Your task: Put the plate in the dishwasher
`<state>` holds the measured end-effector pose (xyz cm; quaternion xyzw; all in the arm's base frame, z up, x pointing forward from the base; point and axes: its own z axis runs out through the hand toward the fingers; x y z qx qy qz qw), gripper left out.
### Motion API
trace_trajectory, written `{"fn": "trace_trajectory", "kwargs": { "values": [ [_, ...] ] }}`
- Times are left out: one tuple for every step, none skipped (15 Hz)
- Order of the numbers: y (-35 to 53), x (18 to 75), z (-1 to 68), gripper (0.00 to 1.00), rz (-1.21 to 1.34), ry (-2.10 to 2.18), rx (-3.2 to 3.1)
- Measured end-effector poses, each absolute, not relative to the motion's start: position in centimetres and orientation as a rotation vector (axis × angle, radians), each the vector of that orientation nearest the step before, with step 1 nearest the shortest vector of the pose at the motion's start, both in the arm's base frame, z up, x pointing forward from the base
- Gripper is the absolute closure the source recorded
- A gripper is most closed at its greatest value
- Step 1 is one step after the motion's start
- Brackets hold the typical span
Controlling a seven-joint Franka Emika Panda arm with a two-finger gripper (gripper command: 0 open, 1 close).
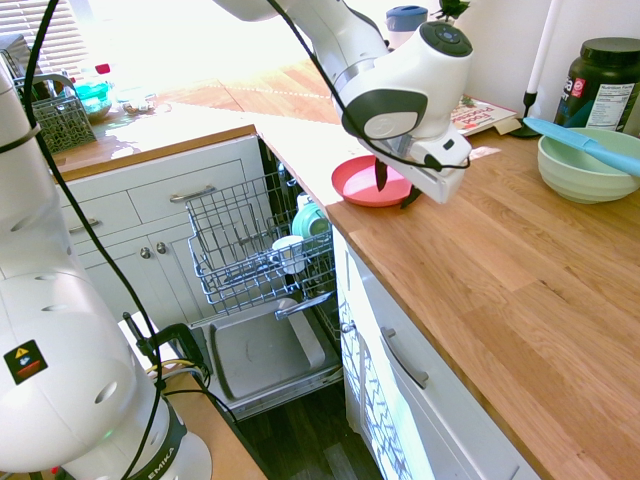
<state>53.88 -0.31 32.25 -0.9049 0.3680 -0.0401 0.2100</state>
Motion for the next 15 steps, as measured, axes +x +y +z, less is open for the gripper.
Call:
{"fn": "trace_trajectory", "kwargs": {
  "values": [
    [-0.3, 53.9, 32.2, 1.0, -0.11, 1.023, -2.516],
    [-0.3, 53.9, 32.1, 1.0, -0.108, 1.024, -2.517],
    [-0.3, 53.9, 32.0, 1.0, -0.106, 1.024, -2.517],
    [-0.3, 53.9, 32.0, 1.0, -0.104, 1.024, -2.517],
    [-0.2, 53.9, 31.9, 1.0, -0.103, 1.024, -2.518],
    [-0.2, 53.9, 31.8, 1.0, -0.101, 1.025, -2.518],
    [-0.1, 54.0, 31.8, 1.0, -0.098, 1.025, -2.519],
    [0.1, 54.0, 31.8, 1.0, -0.097, 1.026, -2.52],
    [0.2, 54.1, 31.8, 1.0, -0.095, 1.03, -2.517],
    [0.4, 54.4, 31.9, 1.0, -0.095, 1.034, -2.514],
    [0.6, 54.6, 32.1, 1.0, -0.097, 1.042, -2.51],
    [0.7, 54.8, 32.3, 1.0, -0.102, 1.044, -2.52],
    [0.7, 55.0, 32.8, 1.0, -0.115, 1.047, -2.539],
    [0.6, 55.6, 34.1, 1.0, -0.156, 1.038, -2.582],
    [0.8, 56.4, 37.0, 1.0, -0.224, 1.012, -2.636]
  ]
}}
